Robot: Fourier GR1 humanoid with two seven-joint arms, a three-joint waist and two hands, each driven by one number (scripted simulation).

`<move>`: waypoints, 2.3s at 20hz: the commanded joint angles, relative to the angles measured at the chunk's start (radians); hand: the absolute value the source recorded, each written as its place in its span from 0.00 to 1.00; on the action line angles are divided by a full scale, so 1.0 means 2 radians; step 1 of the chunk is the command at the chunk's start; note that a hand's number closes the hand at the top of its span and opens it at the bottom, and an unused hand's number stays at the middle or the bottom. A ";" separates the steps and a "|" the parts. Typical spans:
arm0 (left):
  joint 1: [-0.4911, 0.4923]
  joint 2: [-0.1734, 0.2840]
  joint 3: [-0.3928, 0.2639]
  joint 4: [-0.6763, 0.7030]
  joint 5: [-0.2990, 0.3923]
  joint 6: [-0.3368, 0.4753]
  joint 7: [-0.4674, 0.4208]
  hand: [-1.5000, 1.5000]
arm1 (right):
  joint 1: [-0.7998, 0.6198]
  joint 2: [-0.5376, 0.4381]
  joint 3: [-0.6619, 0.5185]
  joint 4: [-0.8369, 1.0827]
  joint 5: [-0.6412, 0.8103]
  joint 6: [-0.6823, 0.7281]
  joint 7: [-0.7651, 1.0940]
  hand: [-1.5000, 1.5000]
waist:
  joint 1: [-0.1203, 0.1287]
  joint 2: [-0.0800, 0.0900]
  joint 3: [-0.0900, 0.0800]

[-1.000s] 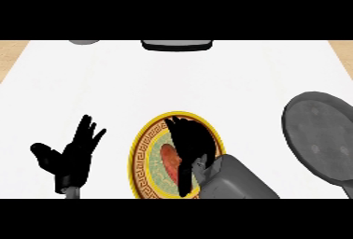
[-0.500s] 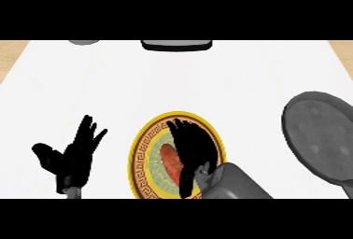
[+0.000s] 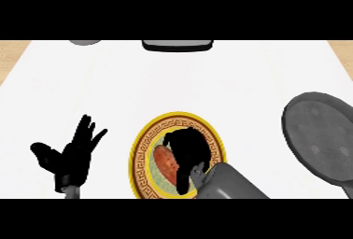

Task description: Pick the sweet potato from the plate and place it in the pan

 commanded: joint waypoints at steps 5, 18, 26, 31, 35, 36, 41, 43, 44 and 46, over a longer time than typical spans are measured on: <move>0.008 -0.007 -0.013 -0.011 -0.019 0.012 0.039 0.50 | 0.012 0.003 0.010 0.047 0.054 -0.058 -0.089 1.00 | -0.001 0.005 -0.002; 0.001 -0.012 0.005 0.012 -0.020 0.016 0.026 0.50 | 0.169 -0.060 0.046 -0.170 0.143 -0.058 0.075 1.00 | -0.015 0.003 -0.003; 0.015 0.016 0.030 0.008 0.001 -0.020 0.017 0.50 | 0.160 -0.109 0.081 -0.324 0.312 -0.086 0.139 1.00 | -0.015 0.000 -0.003; 0.022 -0.012 0.003 -0.011 -0.018 0.008 0.028 0.50 | 0.172 -0.101 0.078 -0.435 0.387 -0.070 0.179 1.00 | -0.014 0.000 -0.003; 0.007 -0.012 0.007 0.013 -0.019 0.003 0.028 0.50 | 0.179 -0.087 0.041 -0.480 0.399 -0.025 0.180 1.00 | -0.010 0.004 -0.003; 0.031 -0.005 0.003 -0.034 -0.015 0.003 0.051 0.50 | 0.202 -0.100 0.034 -0.465 0.399 -0.061 0.160 1.00 | -0.005 0.004 -0.002; 0.015 -0.022 0.001 0.020 -0.027 -0.004 0.005 0.50 | 0.196 -0.086 -0.069 -0.510 0.339 -0.028 0.129 1.00 | -0.005 0.006 -0.003; -0.008 -0.017 0.013 0.038 -0.024 -0.005 0.013 0.50 | 0.171 -0.066 -0.112 -0.455 0.324 -0.054 0.112 1.00 | -0.004 0.007 -0.003; 0.017 -0.012 0.007 -0.011 -0.018 -0.003 0.040 0.50 | 0.183 -0.078 -0.135 -0.466 0.305 -0.061 0.093 1.00 | -0.002 0.006 -0.002; -0.007 -0.018 0.015 0.017 -0.015 -0.007 0.025 0.50 | 0.172 -0.098 -0.215 -0.423 0.254 -0.087 0.045 1.00 | -0.002 0.008 -0.002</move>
